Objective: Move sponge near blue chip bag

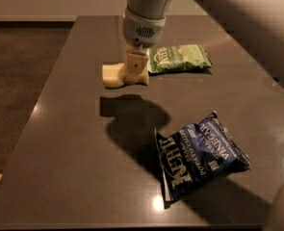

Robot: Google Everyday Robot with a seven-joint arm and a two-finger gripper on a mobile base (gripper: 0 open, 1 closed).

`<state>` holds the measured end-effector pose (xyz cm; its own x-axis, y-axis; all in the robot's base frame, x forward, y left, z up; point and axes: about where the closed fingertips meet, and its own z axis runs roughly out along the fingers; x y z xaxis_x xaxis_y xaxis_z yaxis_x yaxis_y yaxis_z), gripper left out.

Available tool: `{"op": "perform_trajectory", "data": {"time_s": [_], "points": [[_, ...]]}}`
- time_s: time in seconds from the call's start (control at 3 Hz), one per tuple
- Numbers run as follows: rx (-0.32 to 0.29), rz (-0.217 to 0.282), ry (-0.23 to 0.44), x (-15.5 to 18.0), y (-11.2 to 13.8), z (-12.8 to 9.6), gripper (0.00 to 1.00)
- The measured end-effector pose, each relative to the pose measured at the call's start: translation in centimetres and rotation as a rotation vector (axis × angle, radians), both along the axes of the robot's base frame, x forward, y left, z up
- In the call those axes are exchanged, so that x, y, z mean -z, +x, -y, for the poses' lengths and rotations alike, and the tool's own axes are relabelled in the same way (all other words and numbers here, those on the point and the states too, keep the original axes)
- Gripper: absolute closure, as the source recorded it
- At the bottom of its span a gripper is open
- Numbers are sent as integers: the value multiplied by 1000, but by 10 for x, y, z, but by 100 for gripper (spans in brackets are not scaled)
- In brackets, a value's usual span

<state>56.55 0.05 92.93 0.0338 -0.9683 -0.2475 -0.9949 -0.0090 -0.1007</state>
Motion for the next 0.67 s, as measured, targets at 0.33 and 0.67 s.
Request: {"op": "perform_trajectory", "data": {"time_s": [0.33,0.67], "points": [[97,-9,11,-3,-8,53,100],[180,-21,29,-5,-33,96,100]]}}
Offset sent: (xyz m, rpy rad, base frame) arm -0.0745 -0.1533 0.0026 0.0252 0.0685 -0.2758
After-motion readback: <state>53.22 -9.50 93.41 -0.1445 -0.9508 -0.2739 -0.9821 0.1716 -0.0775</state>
